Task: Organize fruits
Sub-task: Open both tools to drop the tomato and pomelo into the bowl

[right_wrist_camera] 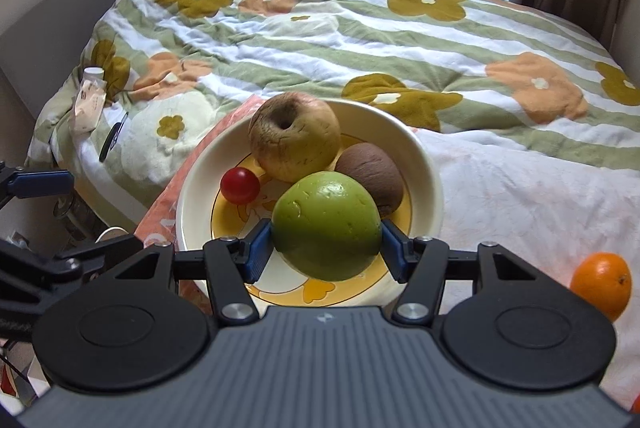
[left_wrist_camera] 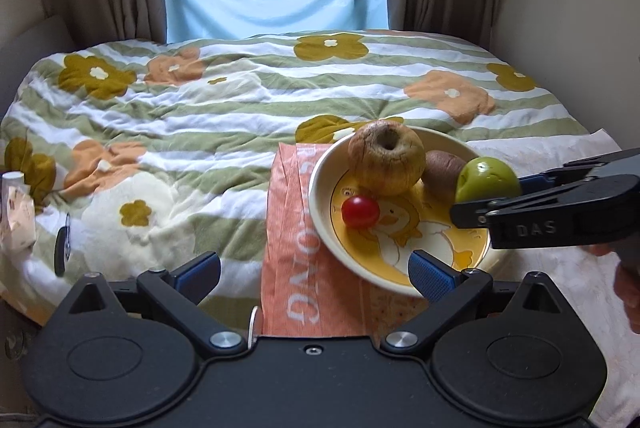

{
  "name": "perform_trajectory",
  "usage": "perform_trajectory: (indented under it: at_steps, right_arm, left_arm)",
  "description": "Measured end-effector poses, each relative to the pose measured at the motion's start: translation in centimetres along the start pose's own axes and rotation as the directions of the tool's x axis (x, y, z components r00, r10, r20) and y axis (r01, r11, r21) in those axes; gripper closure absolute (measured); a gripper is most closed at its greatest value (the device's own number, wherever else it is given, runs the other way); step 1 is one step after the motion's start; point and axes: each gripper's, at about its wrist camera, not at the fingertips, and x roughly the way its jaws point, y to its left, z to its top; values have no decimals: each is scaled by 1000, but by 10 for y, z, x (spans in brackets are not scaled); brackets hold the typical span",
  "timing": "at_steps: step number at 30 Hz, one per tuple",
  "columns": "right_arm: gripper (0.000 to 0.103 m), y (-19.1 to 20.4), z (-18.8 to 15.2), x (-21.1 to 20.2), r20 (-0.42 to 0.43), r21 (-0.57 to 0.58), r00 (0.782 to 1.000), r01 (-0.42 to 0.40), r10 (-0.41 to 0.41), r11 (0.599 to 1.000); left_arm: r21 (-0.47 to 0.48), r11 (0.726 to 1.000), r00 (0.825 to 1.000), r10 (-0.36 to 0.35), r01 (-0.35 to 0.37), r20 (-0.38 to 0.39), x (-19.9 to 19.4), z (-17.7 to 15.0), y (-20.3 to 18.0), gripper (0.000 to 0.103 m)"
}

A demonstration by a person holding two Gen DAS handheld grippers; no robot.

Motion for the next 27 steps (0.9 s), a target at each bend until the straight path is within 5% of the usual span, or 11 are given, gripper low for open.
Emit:
perform_trajectory:
  at_steps: [9, 10, 12, 27]
  right_arm:
    - [30, 3, -6, 20, -38, 9, 999, -14, 15, 1000]
    - [27, 2, -6, 19, -31, 17, 999, -14, 14, 1000]
    - [0, 2, -5, 13, 2, 17, 1000, 0, 0, 1000]
    - [0, 1, -16, -60, 97, 42, 994, 54, -58, 998]
  left_arm:
    - [-11, 1000, 1000, 25, -25, 6, -4, -11, -1, 1]
    - [-14, 1000, 1000, 25, -25, 9, -5, -11, 0, 1]
    - [-20, 999, 1000, 26, -26, 15, -7, -11, 0, 1]
    - [-1, 1000, 999, 2, -2, 45, -39, -11, -12, 1]
